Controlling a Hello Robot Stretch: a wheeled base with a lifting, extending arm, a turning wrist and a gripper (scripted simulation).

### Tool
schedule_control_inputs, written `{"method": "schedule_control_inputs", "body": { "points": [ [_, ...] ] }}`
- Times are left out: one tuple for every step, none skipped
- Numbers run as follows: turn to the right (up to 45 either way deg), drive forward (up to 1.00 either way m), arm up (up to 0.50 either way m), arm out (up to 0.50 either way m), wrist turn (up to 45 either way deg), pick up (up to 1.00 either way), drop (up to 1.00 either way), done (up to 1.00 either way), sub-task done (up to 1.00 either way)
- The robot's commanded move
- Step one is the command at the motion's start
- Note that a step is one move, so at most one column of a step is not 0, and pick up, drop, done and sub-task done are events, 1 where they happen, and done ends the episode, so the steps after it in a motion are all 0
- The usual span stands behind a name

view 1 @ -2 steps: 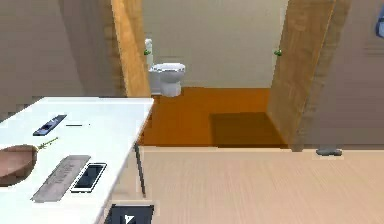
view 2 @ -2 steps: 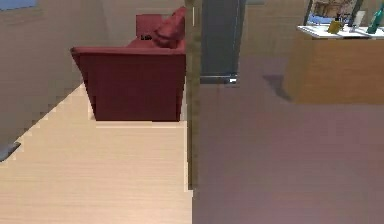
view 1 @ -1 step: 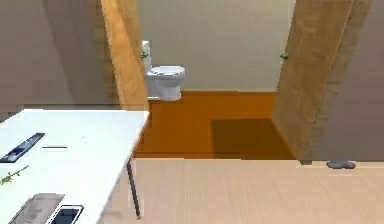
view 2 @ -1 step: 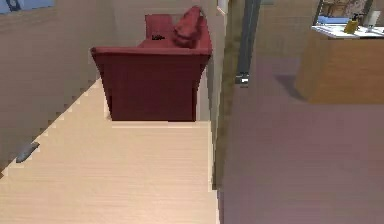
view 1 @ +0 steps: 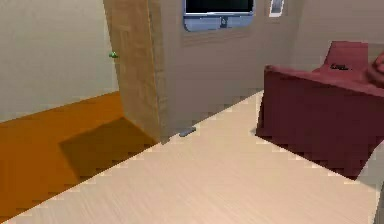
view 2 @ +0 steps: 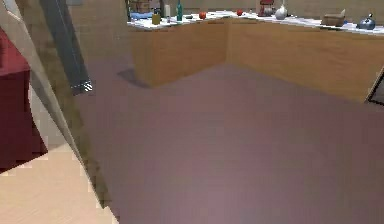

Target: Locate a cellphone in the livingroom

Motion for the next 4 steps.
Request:
{"method": "schedule_control_inputs", "body": {
  "points": [
    [45.0,0.00,0.00,0.00,0.0,0.00,0.00,0.00,0.00],
    [45.0,0.00,0.00,0.00,0.0,0.00,0.00,0.00,0.00],
    [12.0,0.00,0.00,0.00,0.0,0.00,0.00,0.00,0.00],
    [0.0,0.30,0.00,0.00,0.0,0.00,0.00,0.00,0.00]
  ]
}}
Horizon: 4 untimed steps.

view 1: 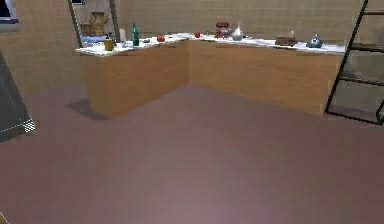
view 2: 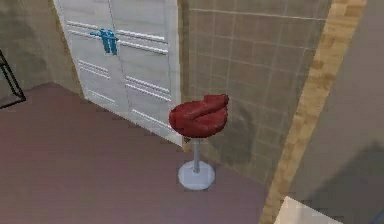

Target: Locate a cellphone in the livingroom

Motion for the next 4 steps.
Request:
{"method": "schedule_control_inputs", "body": {
  "points": [
    [-45.0,0.00,0.00,0.00,0.0,0.00,0.00,0.00,0.00],
    [-33.0,0.00,0.00,0.00,0.0,0.00,0.00,0.00,0.00],
    [0.0,0.15,0.00,0.00,0.0,0.00,0.00,0.00,0.00],
    [-45.0,0.00,0.00,0.00,0.0,0.00,0.00,0.00,0.00]
  ]
}}
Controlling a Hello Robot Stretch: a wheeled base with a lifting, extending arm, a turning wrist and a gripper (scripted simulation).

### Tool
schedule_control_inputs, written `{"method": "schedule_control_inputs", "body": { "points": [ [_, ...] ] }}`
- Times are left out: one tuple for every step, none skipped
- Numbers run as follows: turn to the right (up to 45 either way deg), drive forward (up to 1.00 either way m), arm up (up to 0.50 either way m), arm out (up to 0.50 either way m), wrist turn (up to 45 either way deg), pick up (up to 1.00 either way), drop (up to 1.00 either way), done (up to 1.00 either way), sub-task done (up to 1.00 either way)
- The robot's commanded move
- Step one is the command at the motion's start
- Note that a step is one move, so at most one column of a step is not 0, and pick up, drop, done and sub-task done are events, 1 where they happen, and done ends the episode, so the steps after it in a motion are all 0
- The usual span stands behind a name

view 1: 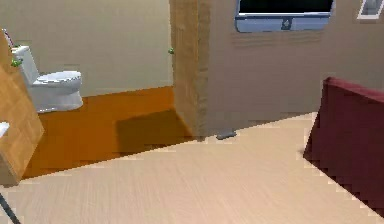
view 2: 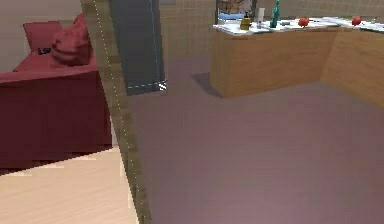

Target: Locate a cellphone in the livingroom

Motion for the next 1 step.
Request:
{"method": "schedule_control_inputs", "body": {
  "points": [
    [-3.0,0.00,0.00,0.00,0.0,0.00,0.00,0.00,0.00]
  ]
}}
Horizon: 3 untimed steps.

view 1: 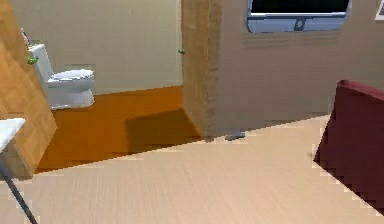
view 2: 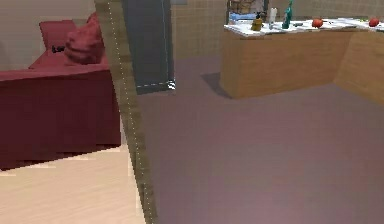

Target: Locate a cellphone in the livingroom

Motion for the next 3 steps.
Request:
{"method": "schedule_control_inputs", "body": {
  "points": [
    [24.0,0.00,0.00,0.00,0.0,0.00,0.00,0.00,0.00],
    [0.0,0.20,0.00,0.00,0.0,0.00,0.00,0.00,0.00],
    [-45.0,0.00,0.00,0.00,0.0,0.00,0.00,0.00,0.00]
  ]
}}
